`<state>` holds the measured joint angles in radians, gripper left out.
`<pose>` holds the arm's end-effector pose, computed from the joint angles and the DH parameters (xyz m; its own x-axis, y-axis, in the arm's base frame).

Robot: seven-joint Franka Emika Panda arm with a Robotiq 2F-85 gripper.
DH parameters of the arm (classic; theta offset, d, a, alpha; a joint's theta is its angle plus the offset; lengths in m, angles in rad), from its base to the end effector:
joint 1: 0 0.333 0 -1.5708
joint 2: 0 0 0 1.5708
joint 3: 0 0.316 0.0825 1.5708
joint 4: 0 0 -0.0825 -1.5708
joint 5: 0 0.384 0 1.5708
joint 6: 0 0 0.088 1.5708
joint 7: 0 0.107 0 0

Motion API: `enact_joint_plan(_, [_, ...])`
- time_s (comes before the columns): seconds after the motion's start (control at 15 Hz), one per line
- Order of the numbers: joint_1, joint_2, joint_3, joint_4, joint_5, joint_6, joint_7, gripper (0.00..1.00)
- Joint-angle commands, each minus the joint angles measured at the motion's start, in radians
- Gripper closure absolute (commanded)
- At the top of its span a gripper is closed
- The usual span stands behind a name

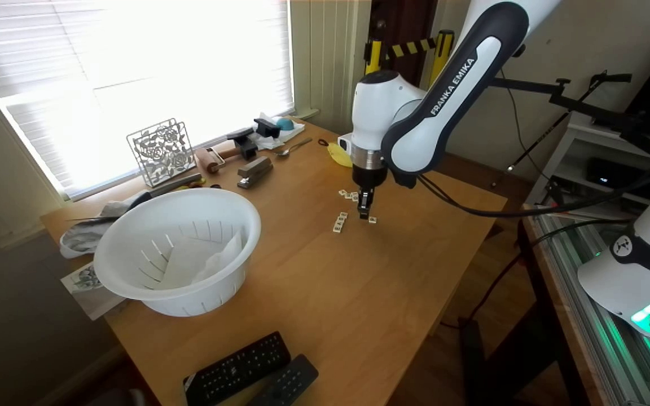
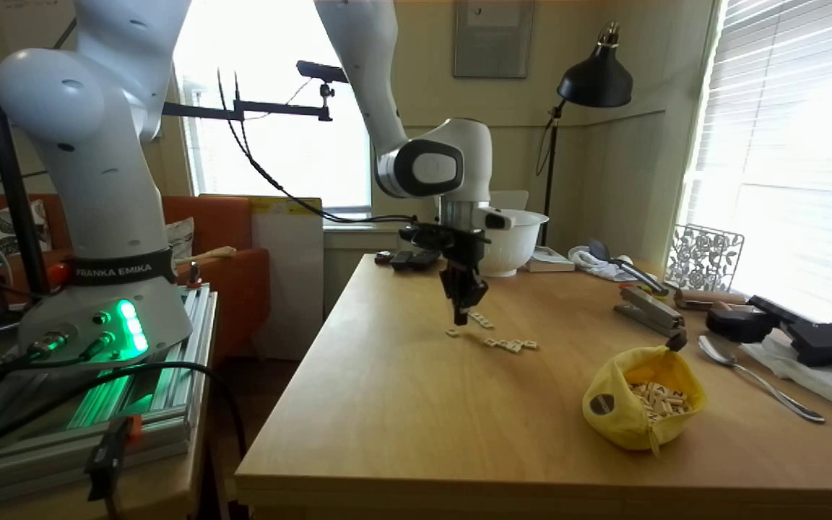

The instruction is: Create the word 'Ease' with the tiles.

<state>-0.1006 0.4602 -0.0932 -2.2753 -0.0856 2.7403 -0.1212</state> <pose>0.5207 -0.1011 0.1536 0.9999 0.0156 -0.0072 0.0161 -0.9971 0.0747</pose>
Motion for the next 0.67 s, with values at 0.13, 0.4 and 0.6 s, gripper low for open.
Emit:
enact_joint_plan(0.13, [0.009,-0.024,-0.015,-0.02,-0.032,-0.055,0.004,1.0])
enact_joint_plan(0.4, [0.001,-0.011,-0.017,-0.018,-0.031,-0.051,0.001,1.0])
enact_joint_plan(0.6, [-0.01,0.004,-0.015,-0.013,-0.021,-0.029,-0.002,1.0])
